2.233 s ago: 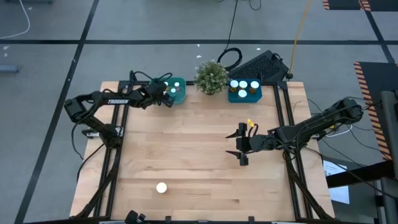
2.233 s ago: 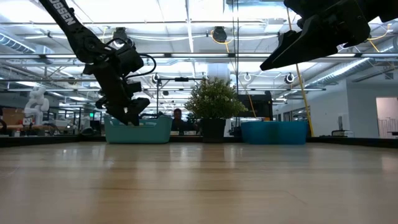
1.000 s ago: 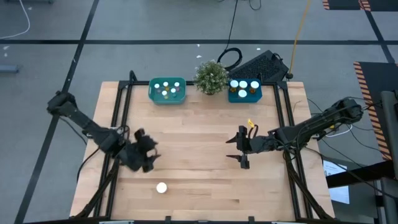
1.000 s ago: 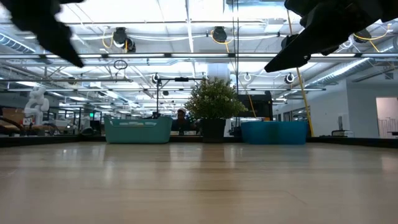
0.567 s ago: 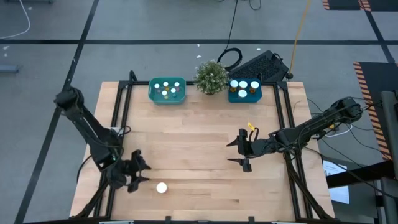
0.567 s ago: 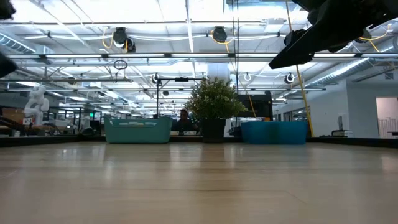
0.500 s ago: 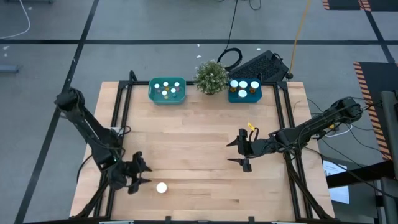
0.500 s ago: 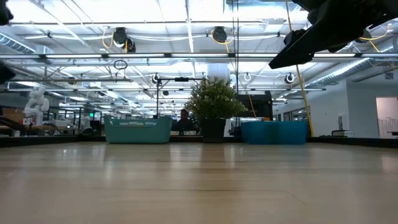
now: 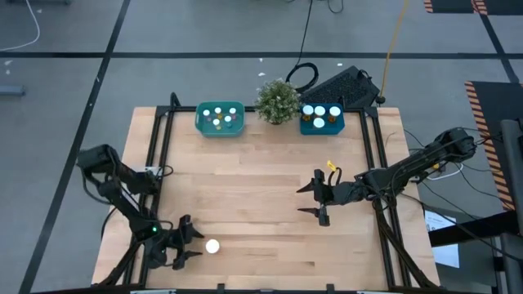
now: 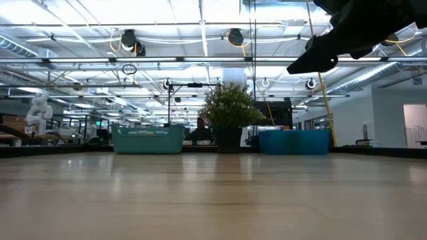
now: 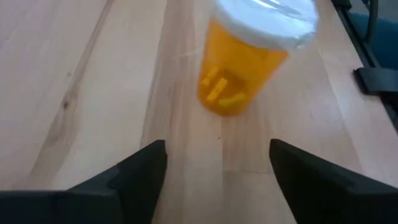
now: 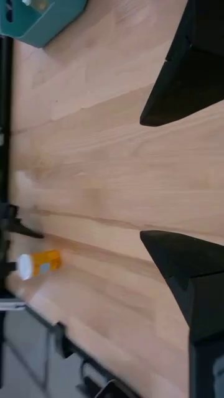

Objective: Pick and place medicine bottles into bin by pill shape (circle, oval)
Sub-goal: Put the big orange pill bottle into the blue bin

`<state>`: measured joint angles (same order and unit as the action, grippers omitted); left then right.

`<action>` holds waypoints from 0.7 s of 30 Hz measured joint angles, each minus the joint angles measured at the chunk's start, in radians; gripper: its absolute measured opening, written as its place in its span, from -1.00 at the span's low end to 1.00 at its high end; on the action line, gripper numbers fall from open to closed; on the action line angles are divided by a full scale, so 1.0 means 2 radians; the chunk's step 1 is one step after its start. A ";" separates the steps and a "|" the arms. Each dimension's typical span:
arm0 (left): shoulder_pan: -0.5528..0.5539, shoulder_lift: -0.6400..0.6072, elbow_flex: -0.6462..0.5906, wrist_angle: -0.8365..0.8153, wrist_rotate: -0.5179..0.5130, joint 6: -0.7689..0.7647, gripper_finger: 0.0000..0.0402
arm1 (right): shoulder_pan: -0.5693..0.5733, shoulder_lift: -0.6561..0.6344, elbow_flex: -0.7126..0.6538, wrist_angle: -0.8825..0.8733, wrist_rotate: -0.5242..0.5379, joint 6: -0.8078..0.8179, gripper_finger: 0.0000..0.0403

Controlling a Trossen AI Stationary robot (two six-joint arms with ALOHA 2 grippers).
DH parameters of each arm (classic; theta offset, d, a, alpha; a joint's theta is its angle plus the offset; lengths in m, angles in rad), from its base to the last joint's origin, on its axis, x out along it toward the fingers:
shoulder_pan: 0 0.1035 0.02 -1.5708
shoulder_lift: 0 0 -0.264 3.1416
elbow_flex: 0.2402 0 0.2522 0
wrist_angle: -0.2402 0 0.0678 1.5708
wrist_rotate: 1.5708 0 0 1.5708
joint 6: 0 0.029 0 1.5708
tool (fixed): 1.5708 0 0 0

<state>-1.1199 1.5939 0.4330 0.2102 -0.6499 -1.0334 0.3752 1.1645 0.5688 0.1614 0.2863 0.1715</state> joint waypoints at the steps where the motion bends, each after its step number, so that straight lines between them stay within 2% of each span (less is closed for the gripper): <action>1: -0.003 0.008 0.004 0.003 -0.009 0.006 0.46 | 0.000 0.000 -0.006 0.016 0.000 0.000 0.40; 6: -0.006 0.046 0.030 0.001 -0.042 0.052 0.60 | 0.000 0.000 -0.034 0.068 0.001 0.000 0.40; 14: 0.016 0.094 0.057 0.015 -0.066 0.080 0.61 | -0.001 0.000 -0.038 0.085 0.009 -0.008 0.40; 21: 0.025 0.122 0.059 0.081 -0.082 0.127 0.61 | -0.001 0.000 -0.038 0.086 0.027 -0.020 0.40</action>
<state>-1.0701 1.8380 0.5507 0.3724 -0.8133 -0.7794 0.3733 1.1644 0.4927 0.3332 0.3407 0.1309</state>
